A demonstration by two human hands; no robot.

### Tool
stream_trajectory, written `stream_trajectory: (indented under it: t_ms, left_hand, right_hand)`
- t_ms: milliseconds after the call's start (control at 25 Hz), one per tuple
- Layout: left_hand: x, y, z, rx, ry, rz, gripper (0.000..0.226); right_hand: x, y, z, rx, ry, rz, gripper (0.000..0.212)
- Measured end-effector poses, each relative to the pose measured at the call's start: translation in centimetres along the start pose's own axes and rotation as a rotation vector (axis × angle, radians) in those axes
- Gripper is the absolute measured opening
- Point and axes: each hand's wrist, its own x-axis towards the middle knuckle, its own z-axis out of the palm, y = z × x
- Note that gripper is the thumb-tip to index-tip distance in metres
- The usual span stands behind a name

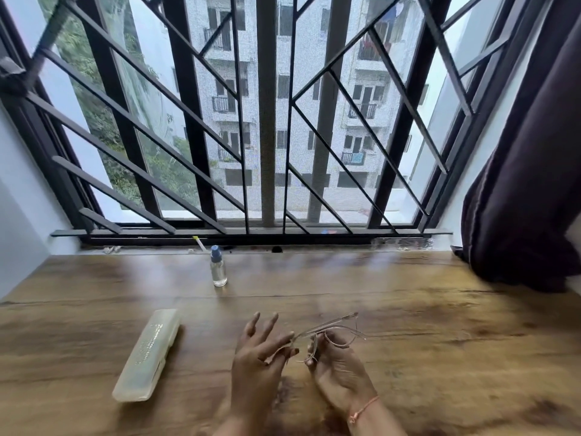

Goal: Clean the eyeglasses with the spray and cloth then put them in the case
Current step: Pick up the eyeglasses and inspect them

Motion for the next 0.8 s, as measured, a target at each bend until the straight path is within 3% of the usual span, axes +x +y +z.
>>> stream_trajectory:
  t_ms: [160, 280, 360, 440, 600, 680, 800]
  left_hand:
    - [0.0, 0.2, -0.2, -0.004, 0.041, -0.046, 0.029]
    - [0.1, -0.2, -0.7, 0.051, 0.052, -0.046, 0.025]
    - [0.2, -0.6, -1.1, 0.104, 0.057, -0.016, 0.024]
    - [0.4, -1.1, -1.2, 0.161, 0.046, 0.010, 0.022]
    - [0.5, -1.9, -0.6, 0.215, -0.005, 0.008, 0.020]
    - [0.4, -2.0, -0.4, 0.189, -0.004, 0.004, 0.022]
    - [0.3, -2.0, -0.5, 0.096, 0.028, 0.001, 0.027]
  right_hand:
    - [0.2, 0.6, -0.9, -0.112, 0.016, 0.016, 0.013]
    - [0.4, -0.4, -2.1, -0.244, 0.103, -0.011, 0.028]
    - [0.6, -1.9, -3.2, -0.408, 0.218, -0.197, 0.035]
    - [0.6, -3.4, -3.9, -0.769, 0.289, -0.502, 0.040]
    - [0.4, -3.5, -4.3, -1.511, 0.090, -1.032, 0.034]
    - [0.6, -3.3, -4.6, -1.645, -0.005, -1.174, 0.025]
    - [0.7, -3.5, -4.3, -1.595, 0.012, -1.209, 0.019]
